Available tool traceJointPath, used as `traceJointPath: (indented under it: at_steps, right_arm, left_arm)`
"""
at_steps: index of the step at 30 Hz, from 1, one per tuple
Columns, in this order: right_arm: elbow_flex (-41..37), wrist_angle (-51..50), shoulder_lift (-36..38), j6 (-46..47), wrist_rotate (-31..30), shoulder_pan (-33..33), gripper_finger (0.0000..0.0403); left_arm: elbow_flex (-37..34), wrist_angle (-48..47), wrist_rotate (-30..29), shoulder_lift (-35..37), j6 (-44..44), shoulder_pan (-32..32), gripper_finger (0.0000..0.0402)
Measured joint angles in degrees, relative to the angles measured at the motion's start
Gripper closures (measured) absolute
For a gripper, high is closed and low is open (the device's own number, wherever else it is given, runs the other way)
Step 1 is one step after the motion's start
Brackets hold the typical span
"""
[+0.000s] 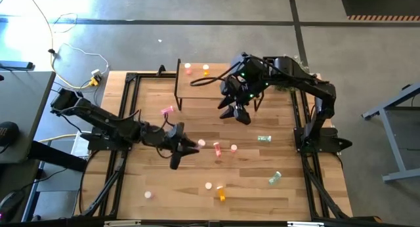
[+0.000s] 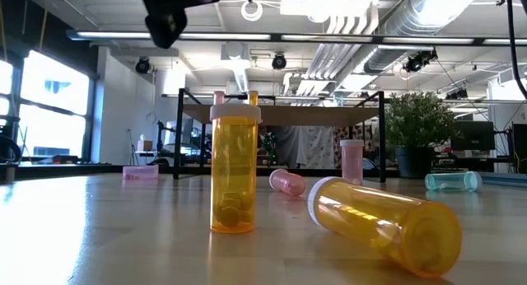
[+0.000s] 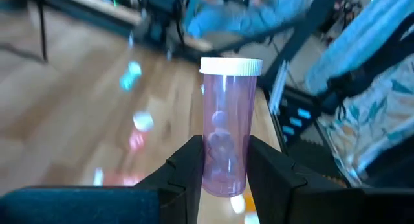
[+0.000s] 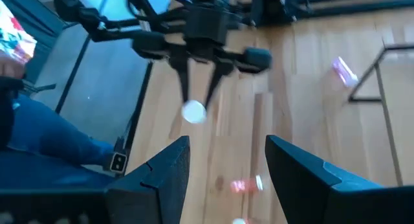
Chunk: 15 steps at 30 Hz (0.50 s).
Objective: Pick and place medicine bottles onto shelf by color
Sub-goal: Put the middle purple pill bottle on the shelf
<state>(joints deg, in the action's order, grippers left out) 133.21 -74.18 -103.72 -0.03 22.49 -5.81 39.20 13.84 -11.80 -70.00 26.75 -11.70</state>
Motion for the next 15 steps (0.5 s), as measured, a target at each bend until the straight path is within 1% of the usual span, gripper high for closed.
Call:
traceJointPath:
  at_steps: [6, 10, 15]
  right_arm:
    - [0.0, 3.34, -0.01, -0.37, -0.06, 2.28, 0.021]
    - [0.0, 6.27, -0.76, -0.44, -0.39, 3.12, 0.021]
    - [0.0, 7.16, -1.95, -0.46, -5.6, 3.73, 0.021]
  left_arm:
    - [0.0, 8.04, 0.01, 0.0, -6.26, 4.52, 0.0308]
    - [0.0, 11.64, 0.33, 0.0, -9.33, 6.71, 0.0308]
    - [0.0, 14.31, 0.67, 0.0, -12.67, 7.63, 0.0308]
